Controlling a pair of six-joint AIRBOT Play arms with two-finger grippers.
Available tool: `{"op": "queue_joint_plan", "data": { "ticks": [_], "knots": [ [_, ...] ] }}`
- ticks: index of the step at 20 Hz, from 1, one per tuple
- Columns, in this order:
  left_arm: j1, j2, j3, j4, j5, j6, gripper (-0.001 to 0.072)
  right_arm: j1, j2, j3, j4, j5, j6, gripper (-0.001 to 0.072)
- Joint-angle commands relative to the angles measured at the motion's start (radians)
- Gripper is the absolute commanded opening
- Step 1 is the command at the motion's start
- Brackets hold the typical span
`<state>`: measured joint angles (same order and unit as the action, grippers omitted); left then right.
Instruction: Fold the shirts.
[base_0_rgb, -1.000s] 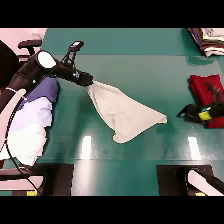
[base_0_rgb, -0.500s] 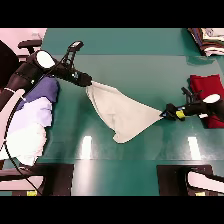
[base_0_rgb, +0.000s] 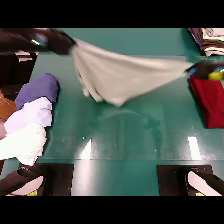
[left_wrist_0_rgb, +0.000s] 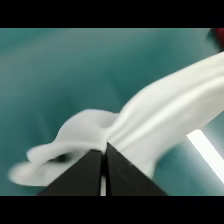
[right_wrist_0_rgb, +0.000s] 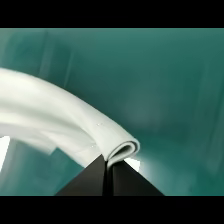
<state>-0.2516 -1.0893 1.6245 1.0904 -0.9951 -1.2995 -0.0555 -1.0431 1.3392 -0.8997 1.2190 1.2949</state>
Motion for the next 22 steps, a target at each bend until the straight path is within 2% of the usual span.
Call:
{"op": "queue_joint_plan", "data": {
  "ticks": [1, 6, 9, 11, 14, 16, 19, 22],
  "knots": [
    [0.001, 0.158, 0.121, 0.000, -0.001, -0.001, 0.0027, -0.048, 0.129, 0.256, -0.019, 0.093, 0.033, 0.0017],
    [0.001, 0.211, 0.157, 0.017, -0.035, 0.000, 0.0026, -0.108, 0.120, 0.467, -0.019, 0.175, 0.084, 0.0017],
    [0.001, 0.142, 0.135, 0.043, -0.153, -0.002, 0.0027, -0.085, 0.021, 0.518, -0.023, 0.257, 0.112, 0.0017],
    [0.000, 0.084, 0.056, 0.045, -0.217, -0.003, 0.0026, -0.018, -0.038, 0.468, -0.137, 0.276, 0.129, 0.0017],
    [-0.019, 0.021, -0.159, 0.077, -0.215, -0.002, 0.0025, 0.102, -0.097, 0.302, -0.360, 0.291, 0.140, 0.0017],
    [-0.061, 0.007, -0.333, 0.084, -0.209, -0.001, 0.0025, 0.131, -0.106, 0.193, -0.385, 0.290, 0.146, 0.0016],
    [-0.197, 0.008, -0.541, 0.075, -0.219, -0.002, 0.0026, 0.135, -0.095, 0.086, -0.384, 0.278, 0.147, 0.0017],
    [-0.370, 0.010, -0.596, -0.030, -0.262, 0.000, 0.0028, 0.135, -0.061, 0.047, -0.385, 0.260, 0.147, 0.0017]
  ]
}}
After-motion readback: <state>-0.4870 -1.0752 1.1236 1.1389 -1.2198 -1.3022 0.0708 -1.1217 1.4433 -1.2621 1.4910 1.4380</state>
